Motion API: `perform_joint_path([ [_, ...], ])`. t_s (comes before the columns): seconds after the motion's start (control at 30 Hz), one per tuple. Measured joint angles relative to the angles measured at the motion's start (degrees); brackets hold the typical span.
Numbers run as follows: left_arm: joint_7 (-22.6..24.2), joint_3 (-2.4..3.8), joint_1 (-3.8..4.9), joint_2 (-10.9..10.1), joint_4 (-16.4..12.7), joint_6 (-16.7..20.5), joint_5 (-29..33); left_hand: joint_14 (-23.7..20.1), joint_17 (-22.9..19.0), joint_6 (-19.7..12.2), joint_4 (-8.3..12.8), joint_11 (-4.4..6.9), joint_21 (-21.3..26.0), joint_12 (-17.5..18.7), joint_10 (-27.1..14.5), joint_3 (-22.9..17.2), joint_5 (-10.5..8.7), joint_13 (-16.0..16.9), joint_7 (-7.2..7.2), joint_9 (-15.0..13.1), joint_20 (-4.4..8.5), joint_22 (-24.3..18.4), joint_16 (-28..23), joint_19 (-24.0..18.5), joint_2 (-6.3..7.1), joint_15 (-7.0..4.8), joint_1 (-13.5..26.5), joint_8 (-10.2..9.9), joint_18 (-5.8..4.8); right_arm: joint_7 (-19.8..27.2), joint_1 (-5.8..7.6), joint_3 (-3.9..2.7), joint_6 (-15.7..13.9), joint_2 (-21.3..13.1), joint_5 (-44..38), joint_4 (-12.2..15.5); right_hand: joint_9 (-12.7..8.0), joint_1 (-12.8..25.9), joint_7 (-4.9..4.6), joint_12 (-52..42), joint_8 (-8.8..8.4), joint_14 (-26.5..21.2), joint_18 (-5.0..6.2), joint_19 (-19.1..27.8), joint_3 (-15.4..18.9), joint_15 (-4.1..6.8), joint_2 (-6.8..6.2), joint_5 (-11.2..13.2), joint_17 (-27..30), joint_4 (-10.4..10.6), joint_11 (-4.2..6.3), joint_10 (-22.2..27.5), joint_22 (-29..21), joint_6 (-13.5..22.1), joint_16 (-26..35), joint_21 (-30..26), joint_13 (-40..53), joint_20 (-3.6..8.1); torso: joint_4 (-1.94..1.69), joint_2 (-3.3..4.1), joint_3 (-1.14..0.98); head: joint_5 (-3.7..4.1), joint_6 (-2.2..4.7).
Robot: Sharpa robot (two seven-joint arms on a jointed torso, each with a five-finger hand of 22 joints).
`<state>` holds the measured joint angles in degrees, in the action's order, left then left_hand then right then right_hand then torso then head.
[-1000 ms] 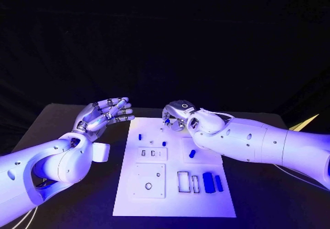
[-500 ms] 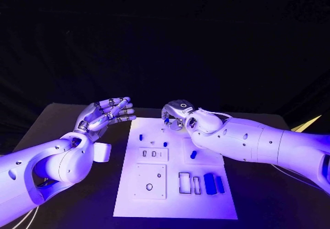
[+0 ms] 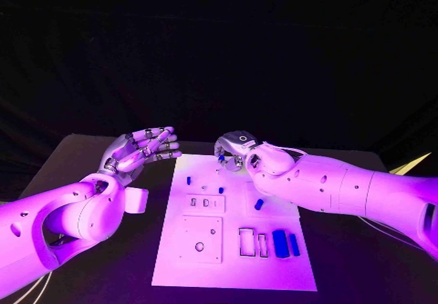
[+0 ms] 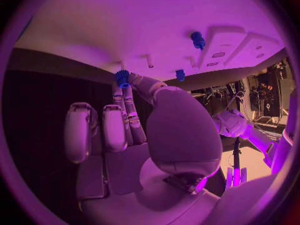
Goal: Assemble the parts on the task board
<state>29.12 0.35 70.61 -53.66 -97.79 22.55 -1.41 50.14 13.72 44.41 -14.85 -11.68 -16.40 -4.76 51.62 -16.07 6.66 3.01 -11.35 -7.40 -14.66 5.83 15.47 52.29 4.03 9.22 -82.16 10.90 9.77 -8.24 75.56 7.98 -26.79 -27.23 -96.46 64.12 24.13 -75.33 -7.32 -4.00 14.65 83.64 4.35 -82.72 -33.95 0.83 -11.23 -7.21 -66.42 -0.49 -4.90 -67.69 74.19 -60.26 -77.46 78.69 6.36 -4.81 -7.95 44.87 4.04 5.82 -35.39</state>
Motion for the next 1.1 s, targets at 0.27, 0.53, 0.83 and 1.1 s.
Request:
perform_joint_path([
  [0.27, 0.0, 0.0, 0.04, 0.0, 0.1, 0.0, 0.0, 0.0, 0.0, 0.0, 0.0, 0.0, 0.0, 0.0, 0.0, 0.0, 0.0, 0.0, 0.0, 0.0, 0.0, 0.0, 0.0, 0.0, 0.0, 0.0, 0.0, 0.0, 0.0, 0.4, 0.03, -0.04, 0.4, -0.2, 0.3, 0.0, 0.0, 0.0, 0.0, 0.4, 0.0, 0.0, 0.0, 0.0, 0.0, 0.0, 0.0, 0.0, 0.0, 0.0, 0.0, 0.0, 0.0, 0.0, 0.0, 0.0, 0.0, 0.0, 0.0, 0.07, 0.06, -0.09, 0.09],
  [0.53, -0.2, 0.0, 0.06, 0.0, 0.2, 0.1, 0.0, 0.0, 0.0, 0.0, 0.0, 0.0, 0.0, 0.0, 0.0, 0.0, 0.0, 0.0, 0.0, 0.0, 0.0, 0.0, 0.0, 0.0, 0.0, 0.0, 0.0, 0.0, 0.0, 0.6, -0.1, 0.03, 0.9, -0.2, 0.5, 0.2, 0.1, 0.0, 0.0, 0.4, 0.0, 0.0, 0.0, 0.0, 0.0, 0.0, 0.0, 0.0, 0.0, 0.0, 0.2, -0.2, 0.0, 0.0, 0.0, 0.0, 0.0, 0.0, -0.02, 0.15, 0.07, -0.06, 0.04],
  [0.83, -0.2, -0.01, 0.1, -0.1, 0.4, 0.1, 0.0, 0.0, 0.0, 0.0, 0.0, 0.0, 0.0, 0.0, 0.0, 0.0, 0.0, 0.0, 0.0, 0.0, 0.0, 0.0, 0.0, 0.0, 0.14, 0.0, -0.1, 0.0, 0.0, 0.6, -0.05, -0.01, 1.1, -0.4, 0.6, 0.3, 0.1, 0.0, 0.0, 0.7, 0.0, 0.0, 0.0, 0.0, -0.1, 0.0, 0.0, 0.0, 0.0, -0.1, 0.19, -0.2, 0.0, 0.0, 0.0, 0.0, 0.0, 0.0, -0.05, 0.21, 0.1, -0.03, -0.02],
  [1.1, -0.2, -0.01, 0.14, -0.1, 0.5, 0.1, 0.0, 0.0, 0.0, 0.0, 0.0, 0.0, 0.0, 0.0, 0.0, 0.0, 0.0, 0.0, 0.0, 0.0, 0.0, 0.0, 0.0, 0.0, 0.14, 0.0, -0.1, 0.0, 0.0, 0.6, -0.06, 0.01, 0.7, -0.5, 0.7, 0.4, 0.4, 0.0, -0.27, 0.7, -0.01, 0.0, 0.0, 0.0, -0.1, 0.0, 0.0, 0.0, 0.1, -0.1, 0.2, -0.2, 0.0, 0.3, 0.0, 0.0, 0.0, 0.0, -0.07, 0.3, 0.1, -0.03, 0.07],
])
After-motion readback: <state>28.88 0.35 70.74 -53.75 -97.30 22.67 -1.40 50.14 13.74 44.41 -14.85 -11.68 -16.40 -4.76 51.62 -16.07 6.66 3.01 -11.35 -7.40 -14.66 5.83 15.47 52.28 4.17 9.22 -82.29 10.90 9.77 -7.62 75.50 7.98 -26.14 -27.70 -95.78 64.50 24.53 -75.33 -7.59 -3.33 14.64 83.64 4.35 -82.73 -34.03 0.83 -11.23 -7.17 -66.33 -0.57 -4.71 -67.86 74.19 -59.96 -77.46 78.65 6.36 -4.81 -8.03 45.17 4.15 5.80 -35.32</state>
